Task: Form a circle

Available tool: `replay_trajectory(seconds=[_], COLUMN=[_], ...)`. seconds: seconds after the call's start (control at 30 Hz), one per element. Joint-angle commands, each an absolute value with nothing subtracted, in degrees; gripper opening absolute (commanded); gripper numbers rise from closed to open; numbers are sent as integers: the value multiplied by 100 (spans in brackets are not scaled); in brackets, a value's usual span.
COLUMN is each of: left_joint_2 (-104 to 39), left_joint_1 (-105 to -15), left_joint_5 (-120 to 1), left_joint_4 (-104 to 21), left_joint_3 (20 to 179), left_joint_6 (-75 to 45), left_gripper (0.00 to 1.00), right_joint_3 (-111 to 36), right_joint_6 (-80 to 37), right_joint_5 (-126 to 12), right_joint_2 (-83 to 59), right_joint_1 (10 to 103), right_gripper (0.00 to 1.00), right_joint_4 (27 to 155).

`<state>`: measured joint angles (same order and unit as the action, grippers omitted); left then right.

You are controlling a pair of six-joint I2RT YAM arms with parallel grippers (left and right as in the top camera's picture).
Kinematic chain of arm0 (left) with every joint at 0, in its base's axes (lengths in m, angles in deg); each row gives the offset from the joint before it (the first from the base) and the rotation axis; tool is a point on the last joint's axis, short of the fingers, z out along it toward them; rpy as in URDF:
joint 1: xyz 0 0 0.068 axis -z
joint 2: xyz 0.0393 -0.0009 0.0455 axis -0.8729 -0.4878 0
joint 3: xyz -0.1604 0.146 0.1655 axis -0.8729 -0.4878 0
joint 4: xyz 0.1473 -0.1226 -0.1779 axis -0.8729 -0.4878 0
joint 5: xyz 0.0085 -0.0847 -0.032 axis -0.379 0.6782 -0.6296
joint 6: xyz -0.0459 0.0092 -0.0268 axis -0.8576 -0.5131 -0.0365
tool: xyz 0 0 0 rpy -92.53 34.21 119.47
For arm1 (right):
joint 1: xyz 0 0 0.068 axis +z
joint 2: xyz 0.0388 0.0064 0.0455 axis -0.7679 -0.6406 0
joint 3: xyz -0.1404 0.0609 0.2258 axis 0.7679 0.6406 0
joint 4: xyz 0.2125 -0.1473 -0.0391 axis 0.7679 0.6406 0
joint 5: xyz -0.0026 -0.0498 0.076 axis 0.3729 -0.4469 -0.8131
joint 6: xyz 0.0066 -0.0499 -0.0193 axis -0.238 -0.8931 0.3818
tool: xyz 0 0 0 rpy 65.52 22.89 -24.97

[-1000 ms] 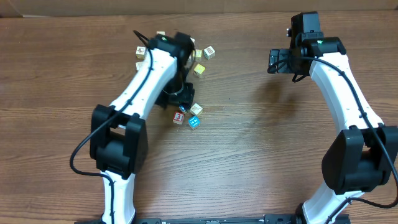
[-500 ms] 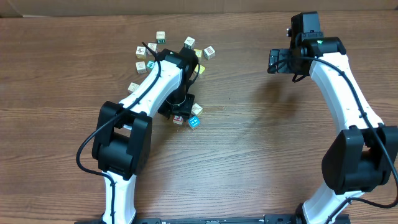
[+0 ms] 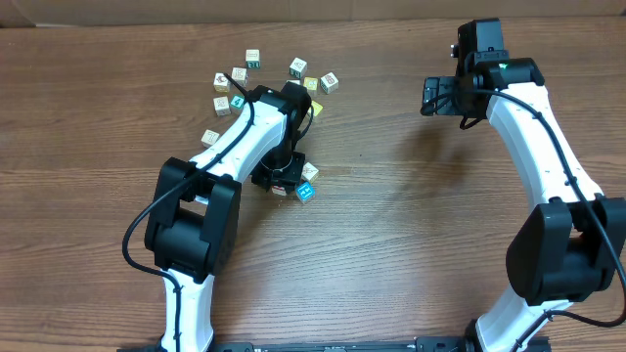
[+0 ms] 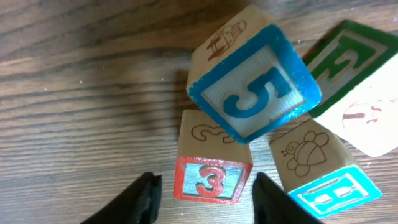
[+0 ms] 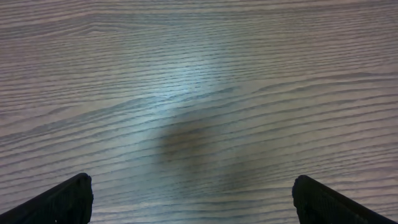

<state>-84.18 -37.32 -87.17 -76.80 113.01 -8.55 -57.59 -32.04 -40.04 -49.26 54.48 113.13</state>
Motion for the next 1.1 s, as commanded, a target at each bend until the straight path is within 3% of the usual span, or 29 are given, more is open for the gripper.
replay_trajectory(seconds=[0.0, 0.17, 0.33, 0.7, 0.9, 1.07], left_joint_2=[-8267, -8265, -8265, -8193, -7954, -7312], left_joint_1=[-3764, -3771, -3821, -3832, -3791, -3872], left_joint_5=[-8747, -8750, -8730, -8745, -8822, -9036], left_joint_4=[-7672, -7696, -7796, -8271, -8317, -8472], left_joint_3=[11288, 11336, 11622, 12466, 12400, 12398], left_joint_6=[-897, -895, -895, -892, -822, -825], left_gripper=[49, 41, 48, 49, 30, 30], right_joint_3=[-5807, -5807, -5807, -5807, -5807, -5807], right_joint_6=[-3188, -3188, -3188, -3188, -3188, -3188], right_joint_5=[-4006, -4006, -4006, -4006, -4006, -4006], right_joint_2=[-4847, -4847, -4847, -4847, -4847, -4847], right_joint_1=[5454, 5454, 5454, 5454, 5454, 5454], right_gripper=[100, 100, 100, 100, 100, 100], right_joint_4=[11281, 11281, 11283, 11281, 11281, 11283])
